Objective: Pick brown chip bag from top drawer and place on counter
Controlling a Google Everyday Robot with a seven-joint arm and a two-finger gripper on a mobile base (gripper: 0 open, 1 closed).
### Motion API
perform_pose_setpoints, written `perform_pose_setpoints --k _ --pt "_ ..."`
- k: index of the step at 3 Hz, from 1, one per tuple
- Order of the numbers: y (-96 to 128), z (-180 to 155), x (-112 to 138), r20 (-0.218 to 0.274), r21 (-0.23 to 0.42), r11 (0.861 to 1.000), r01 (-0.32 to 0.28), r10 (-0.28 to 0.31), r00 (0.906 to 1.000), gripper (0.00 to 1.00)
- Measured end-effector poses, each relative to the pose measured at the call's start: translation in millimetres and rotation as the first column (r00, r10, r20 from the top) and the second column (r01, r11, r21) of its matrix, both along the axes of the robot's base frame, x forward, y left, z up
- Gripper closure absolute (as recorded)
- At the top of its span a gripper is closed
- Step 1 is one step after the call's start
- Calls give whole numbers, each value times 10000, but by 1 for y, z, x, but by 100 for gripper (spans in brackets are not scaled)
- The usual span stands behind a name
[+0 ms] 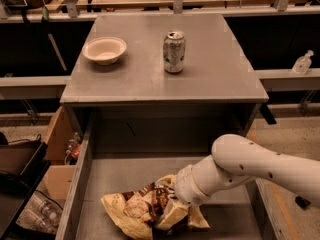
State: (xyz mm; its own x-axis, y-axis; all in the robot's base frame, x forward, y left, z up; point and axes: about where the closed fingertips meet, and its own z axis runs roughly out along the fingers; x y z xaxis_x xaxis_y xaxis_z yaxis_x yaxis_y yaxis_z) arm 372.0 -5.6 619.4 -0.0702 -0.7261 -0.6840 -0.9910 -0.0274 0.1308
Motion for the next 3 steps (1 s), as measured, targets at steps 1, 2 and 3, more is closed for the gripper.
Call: perform_pose_setpoints --k 1,2,3 --pt "0 0 0 1 -1 10000 -1 1 10000 100" --pt "0 0 0 1 -1 10000 -2 2 10000 100" --pt "0 1 0 1 -1 10000 -3 3 10000 100"
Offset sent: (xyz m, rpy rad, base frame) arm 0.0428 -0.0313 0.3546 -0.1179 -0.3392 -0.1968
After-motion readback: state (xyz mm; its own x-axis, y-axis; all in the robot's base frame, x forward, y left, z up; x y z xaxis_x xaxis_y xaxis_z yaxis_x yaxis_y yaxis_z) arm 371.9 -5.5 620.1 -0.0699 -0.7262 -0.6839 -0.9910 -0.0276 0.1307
